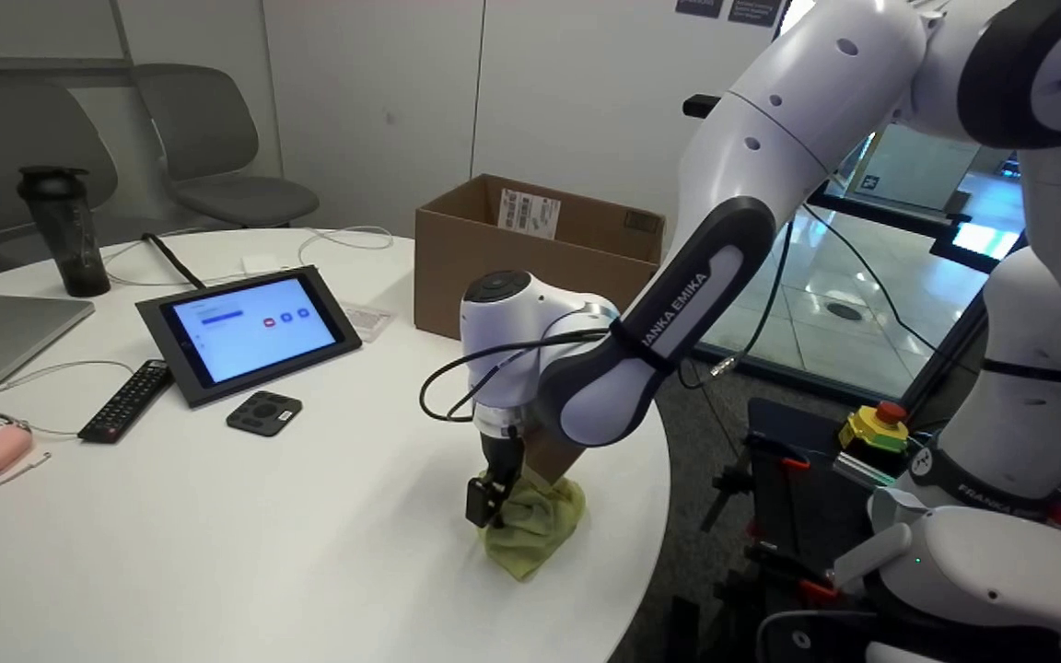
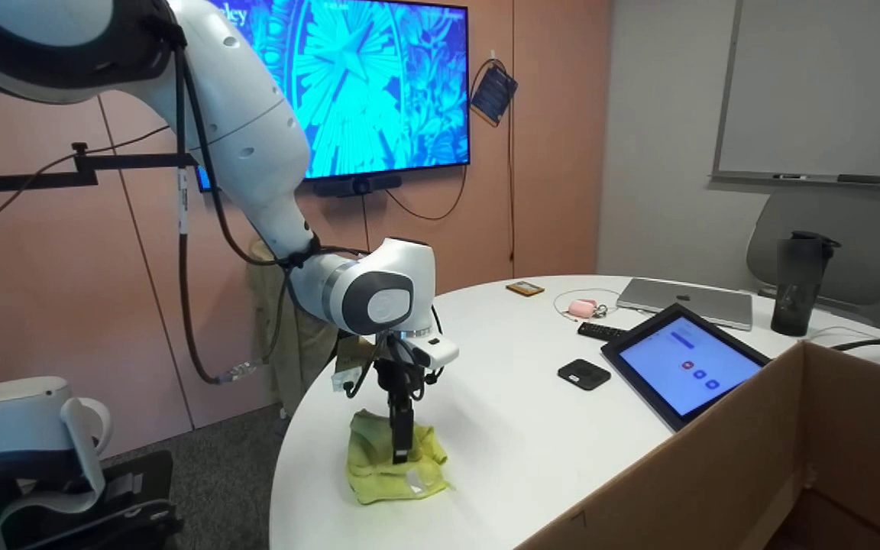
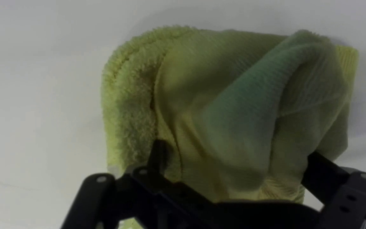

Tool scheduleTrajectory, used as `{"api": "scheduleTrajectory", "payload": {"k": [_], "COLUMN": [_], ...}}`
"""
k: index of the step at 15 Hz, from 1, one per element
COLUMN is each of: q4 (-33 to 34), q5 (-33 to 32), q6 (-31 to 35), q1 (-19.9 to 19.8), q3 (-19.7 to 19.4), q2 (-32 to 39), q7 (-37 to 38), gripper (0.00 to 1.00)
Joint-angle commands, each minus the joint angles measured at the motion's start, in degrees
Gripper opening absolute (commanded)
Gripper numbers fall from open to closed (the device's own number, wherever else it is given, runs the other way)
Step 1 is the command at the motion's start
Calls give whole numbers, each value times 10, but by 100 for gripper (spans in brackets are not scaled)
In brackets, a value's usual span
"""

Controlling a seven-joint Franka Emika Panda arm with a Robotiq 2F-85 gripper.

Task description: Put the black marker on the green towel, fold the towel twice and place it inside the box

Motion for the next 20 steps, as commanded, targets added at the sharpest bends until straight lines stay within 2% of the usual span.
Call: {"api": "scheduleTrajectory", "payload": {"k": [1, 2, 3, 4, 5, 13, 16, 20], "q4": [18, 18, 18, 17, 17, 5, -3, -17], "q5": [11, 10, 12, 10, 12, 14, 22, 22], "q6": [11, 12, 13, 12, 10, -3, -18, -36], "q1": [0, 2, 1, 4, 3, 4, -1, -2], "q3": [-5, -7, -6, -9, -8, -12, -7, -12], "q2": [26, 28, 30, 29, 28, -4, -25, -73], "q7": [-14, -14, -14, -10, -10, -5, -8, -2], "gripper": [100, 100, 75, 74, 68, 7, 0, 2]}}
